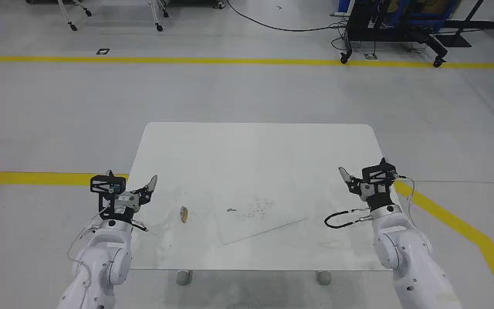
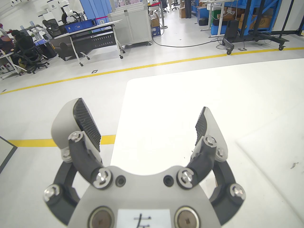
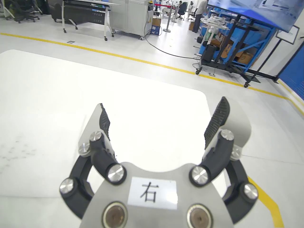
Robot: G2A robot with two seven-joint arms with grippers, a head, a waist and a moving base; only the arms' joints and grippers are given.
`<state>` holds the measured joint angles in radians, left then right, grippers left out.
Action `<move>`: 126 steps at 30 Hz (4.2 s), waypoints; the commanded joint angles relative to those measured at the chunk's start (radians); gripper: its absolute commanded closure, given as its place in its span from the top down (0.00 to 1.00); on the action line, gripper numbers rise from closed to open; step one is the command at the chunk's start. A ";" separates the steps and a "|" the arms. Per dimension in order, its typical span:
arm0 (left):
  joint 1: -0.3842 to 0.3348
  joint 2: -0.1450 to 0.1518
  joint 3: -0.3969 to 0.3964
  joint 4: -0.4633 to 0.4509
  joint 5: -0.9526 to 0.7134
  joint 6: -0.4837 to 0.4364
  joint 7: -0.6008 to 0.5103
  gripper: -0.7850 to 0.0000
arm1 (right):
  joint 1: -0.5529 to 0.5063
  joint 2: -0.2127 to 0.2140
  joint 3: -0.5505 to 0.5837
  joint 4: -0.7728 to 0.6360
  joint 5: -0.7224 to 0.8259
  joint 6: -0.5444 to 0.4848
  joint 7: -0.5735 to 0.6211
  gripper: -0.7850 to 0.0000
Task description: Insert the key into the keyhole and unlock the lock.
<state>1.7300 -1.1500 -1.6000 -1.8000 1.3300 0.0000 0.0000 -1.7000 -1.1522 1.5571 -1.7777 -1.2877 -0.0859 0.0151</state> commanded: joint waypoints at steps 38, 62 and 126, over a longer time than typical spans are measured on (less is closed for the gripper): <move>0.000 0.000 0.000 0.000 0.000 0.000 0.000 1.00 | 0.667 -0.081 -0.613 0.617 -0.057 -0.887 -0.055 1.00; 0.000 0.000 0.000 0.000 0.000 0.000 0.000 1.00 | 0.921 -0.245 -0.995 0.936 -0.189 -0.860 -0.118 0.41; -0.463 -0.037 0.371 0.271 -0.150 -0.290 -0.490 1.00 | 0.942 -0.257 -0.986 0.979 -0.264 -0.762 -0.297 0.00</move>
<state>1.2800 -1.1852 -1.2437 -1.5492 1.1792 -0.2789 -0.4831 -0.7575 -1.4127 0.5663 -0.7983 -1.5511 -0.8409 -0.2733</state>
